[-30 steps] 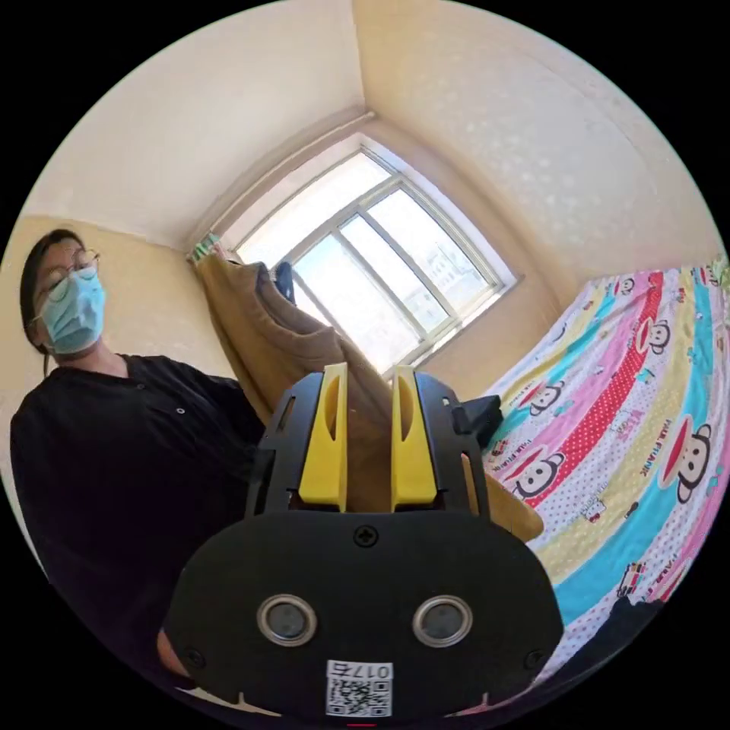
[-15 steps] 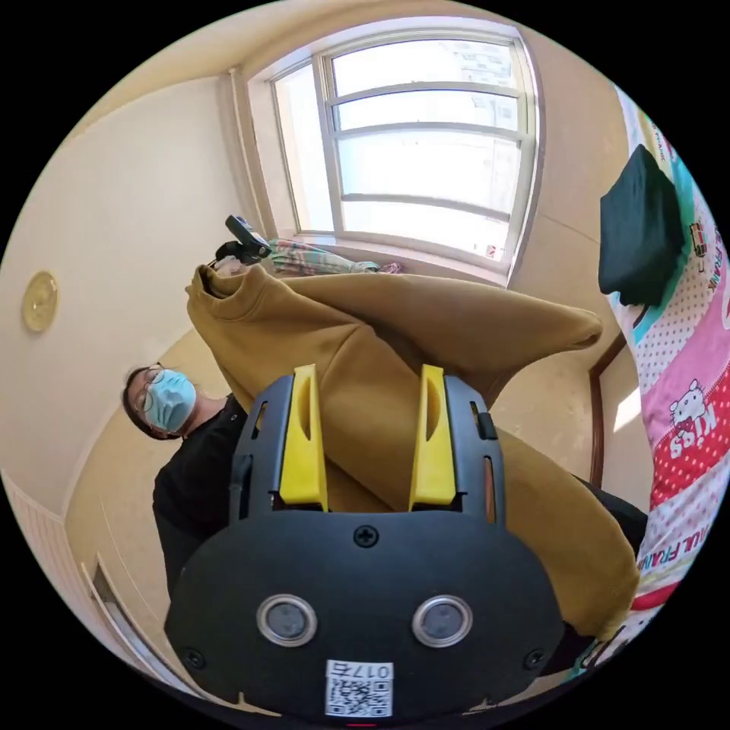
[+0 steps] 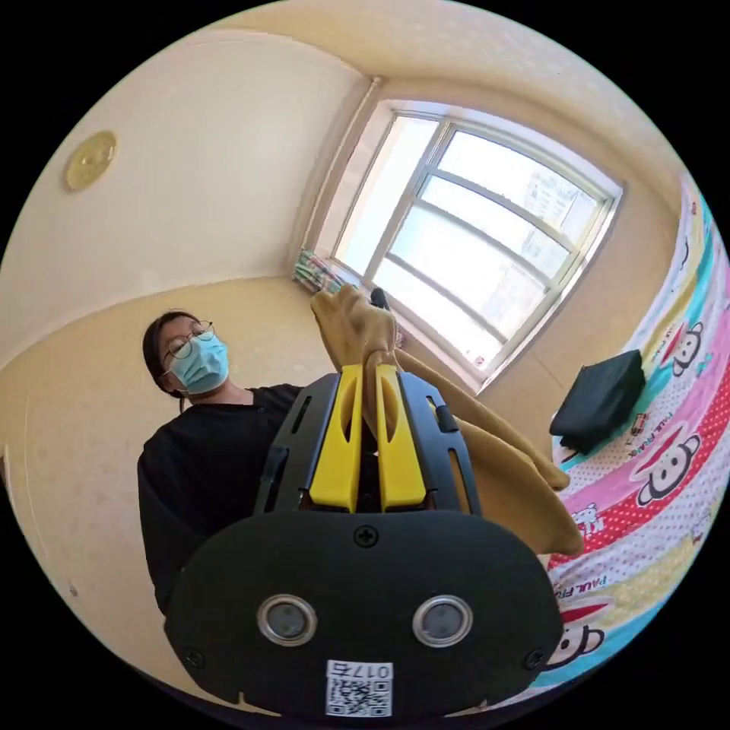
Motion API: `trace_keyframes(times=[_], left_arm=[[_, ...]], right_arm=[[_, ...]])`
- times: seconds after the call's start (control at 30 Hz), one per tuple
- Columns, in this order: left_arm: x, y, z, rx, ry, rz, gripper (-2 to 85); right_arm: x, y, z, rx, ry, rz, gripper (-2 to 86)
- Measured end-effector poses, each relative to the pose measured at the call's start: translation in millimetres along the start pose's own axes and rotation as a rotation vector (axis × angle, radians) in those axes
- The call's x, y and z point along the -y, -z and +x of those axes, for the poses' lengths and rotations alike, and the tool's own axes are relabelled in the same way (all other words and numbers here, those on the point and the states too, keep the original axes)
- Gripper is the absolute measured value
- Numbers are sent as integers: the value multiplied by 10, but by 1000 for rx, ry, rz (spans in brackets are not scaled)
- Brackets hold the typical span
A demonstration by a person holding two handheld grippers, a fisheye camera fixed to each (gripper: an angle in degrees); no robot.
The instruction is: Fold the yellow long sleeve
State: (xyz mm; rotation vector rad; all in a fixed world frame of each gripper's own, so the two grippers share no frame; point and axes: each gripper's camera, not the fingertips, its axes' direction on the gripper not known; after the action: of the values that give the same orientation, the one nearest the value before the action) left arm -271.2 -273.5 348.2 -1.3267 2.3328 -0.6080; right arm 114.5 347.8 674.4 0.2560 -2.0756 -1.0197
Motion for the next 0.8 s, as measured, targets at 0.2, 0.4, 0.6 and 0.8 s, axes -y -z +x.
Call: trace_keyframes(times=[0.2,0.4,0.6,0.8], left_arm=[[20,528,-89,634,159,-81,-4],[80,492,167,886,93,-28,-4],[387,207,749,969,-181,81,-4],[1037,300,538,1018,-212,102,-5]], right_arm=[[206,-84,-1126,-555,185,7,30],[271,-812,-1943,-641,456,33,28],[118,-1437,-2583,-782,628,75,26],[311,-1812,-2855,-952,650,61,26]])
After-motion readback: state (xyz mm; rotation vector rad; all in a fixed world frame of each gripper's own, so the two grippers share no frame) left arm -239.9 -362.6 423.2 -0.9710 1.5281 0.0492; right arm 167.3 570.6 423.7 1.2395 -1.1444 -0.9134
